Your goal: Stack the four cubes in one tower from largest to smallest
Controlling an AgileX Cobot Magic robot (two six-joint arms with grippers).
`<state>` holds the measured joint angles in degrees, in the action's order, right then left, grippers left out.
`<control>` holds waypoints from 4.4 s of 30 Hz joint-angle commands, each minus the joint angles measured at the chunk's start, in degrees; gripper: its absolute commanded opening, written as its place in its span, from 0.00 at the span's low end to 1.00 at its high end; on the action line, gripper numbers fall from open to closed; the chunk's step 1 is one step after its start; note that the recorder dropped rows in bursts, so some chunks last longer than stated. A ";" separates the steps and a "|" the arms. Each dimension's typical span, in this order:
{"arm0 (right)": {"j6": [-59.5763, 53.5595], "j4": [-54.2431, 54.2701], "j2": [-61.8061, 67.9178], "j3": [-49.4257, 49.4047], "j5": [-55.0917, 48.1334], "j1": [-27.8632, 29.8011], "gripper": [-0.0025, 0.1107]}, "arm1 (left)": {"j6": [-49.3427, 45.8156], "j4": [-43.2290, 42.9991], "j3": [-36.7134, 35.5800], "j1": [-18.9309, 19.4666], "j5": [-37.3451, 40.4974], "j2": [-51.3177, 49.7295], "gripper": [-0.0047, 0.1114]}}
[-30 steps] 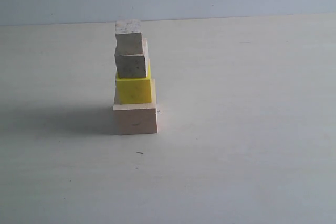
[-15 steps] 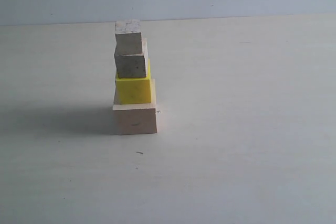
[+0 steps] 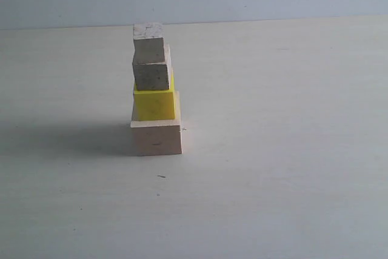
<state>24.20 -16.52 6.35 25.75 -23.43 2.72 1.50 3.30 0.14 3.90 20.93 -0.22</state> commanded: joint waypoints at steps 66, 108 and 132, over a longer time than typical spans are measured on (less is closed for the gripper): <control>-24.20 17.81 -6.35 -25.75 4.10 -3.31 0.02 | 0.45 0.49 -0.14 0.07 -0.26 0.22 0.04; -24.20 17.92 -6.35 -25.75 4.10 -3.31 0.02 | 0.45 0.49 -0.14 0.07 -0.26 0.22 0.04; -24.20 17.92 -6.35 -25.75 4.10 -3.31 0.02 | 0.45 0.49 -0.14 0.07 -0.26 0.22 0.04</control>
<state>0.52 1.69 0.33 0.23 -19.55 -0.48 1.50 3.30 0.14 3.90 21.02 -0.22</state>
